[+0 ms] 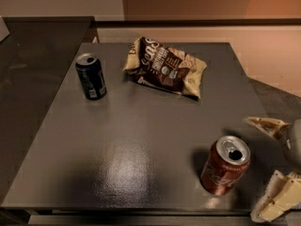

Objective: Pick coke can

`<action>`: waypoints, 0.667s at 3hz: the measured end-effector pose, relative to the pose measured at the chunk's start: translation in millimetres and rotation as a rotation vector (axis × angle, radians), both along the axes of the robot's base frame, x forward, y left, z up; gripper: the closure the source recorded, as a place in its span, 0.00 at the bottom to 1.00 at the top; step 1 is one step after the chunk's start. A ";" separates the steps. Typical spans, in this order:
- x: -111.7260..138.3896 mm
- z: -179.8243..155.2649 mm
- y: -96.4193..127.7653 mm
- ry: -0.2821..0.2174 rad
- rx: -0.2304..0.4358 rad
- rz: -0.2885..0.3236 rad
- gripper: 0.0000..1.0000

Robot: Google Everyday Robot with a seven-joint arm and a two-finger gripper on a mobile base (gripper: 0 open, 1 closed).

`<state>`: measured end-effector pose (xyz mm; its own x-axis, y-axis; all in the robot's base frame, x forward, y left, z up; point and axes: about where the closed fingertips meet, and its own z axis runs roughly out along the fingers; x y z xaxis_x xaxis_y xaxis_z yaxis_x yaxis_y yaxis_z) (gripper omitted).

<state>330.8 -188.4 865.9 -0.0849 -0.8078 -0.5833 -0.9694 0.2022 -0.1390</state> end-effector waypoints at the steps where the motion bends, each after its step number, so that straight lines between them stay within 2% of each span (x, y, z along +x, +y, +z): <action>1: 2.0 1.2 18.8 -0.011 0.072 0.002 0.00; 2: 2.8 6.9 35.1 -0.021 0.126 0.011 0.00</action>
Offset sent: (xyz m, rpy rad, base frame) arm 0.0042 0.0520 0.0129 0.1942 -0.0306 0.0188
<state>333.6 -153.3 872.8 -0.0625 -0.7290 -0.6816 -0.9689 0.2083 -0.1340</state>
